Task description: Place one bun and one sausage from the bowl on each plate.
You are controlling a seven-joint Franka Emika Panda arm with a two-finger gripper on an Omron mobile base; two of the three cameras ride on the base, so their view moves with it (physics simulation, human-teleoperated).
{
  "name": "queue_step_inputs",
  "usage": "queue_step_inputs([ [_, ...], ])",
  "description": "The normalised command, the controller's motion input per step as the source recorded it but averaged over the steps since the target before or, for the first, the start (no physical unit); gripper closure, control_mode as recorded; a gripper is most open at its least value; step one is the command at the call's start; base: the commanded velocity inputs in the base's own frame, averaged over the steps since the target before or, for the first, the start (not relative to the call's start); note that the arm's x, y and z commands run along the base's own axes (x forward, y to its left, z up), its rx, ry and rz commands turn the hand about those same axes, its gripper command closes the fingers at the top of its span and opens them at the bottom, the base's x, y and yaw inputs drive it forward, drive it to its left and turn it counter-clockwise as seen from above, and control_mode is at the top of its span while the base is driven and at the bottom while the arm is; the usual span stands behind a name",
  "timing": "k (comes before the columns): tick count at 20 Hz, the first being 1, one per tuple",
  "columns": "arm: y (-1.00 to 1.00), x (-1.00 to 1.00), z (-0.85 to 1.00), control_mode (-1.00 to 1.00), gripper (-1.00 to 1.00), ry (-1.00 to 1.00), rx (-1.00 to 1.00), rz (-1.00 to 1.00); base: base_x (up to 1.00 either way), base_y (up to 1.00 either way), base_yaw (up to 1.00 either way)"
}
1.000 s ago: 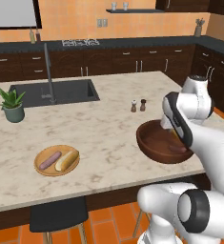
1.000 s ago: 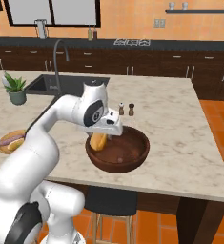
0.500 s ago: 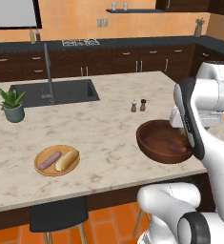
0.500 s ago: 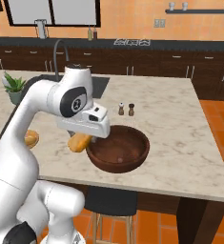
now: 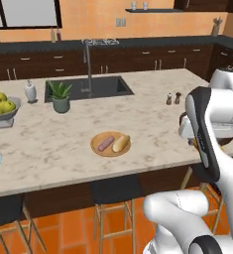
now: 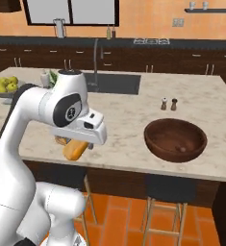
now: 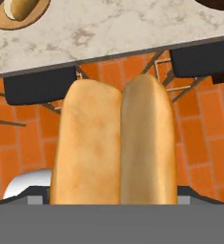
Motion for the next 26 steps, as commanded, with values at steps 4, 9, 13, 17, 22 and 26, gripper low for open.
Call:
queue_step_inputs([
  [4, 0.0, 0.0, 0.0, 1.0, 1.0, 0.0, 0.0, 0.0, 0.0, 1.0, 0.0],
  [9, 0.0, 0.0, 0.0, 1.0, 1.0, 0.0, 0.0, 0.0, 0.0, 1.0, 0.0],
  [13, 0.0, 0.0, 0.0, 1.0, 1.0, 0.0, 0.0, 0.0, 0.1, 1.0, 0.0],
  [17, 0.0, 0.0, 0.0, 1.0, 1.0, 0.0, 0.0, 0.0, 0.28, 1.0, 0.0],
  [22, 0.0, 0.0, 0.0, 1.0, 1.0, 0.0, 0.0, 0.0, 0.29, 1.0, 0.0],
  [26, 0.36, 0.3, 0.0, -1.0, 1.0, 0.0, 0.0, 0.0, 0.16, 0.5, 0.0],
])
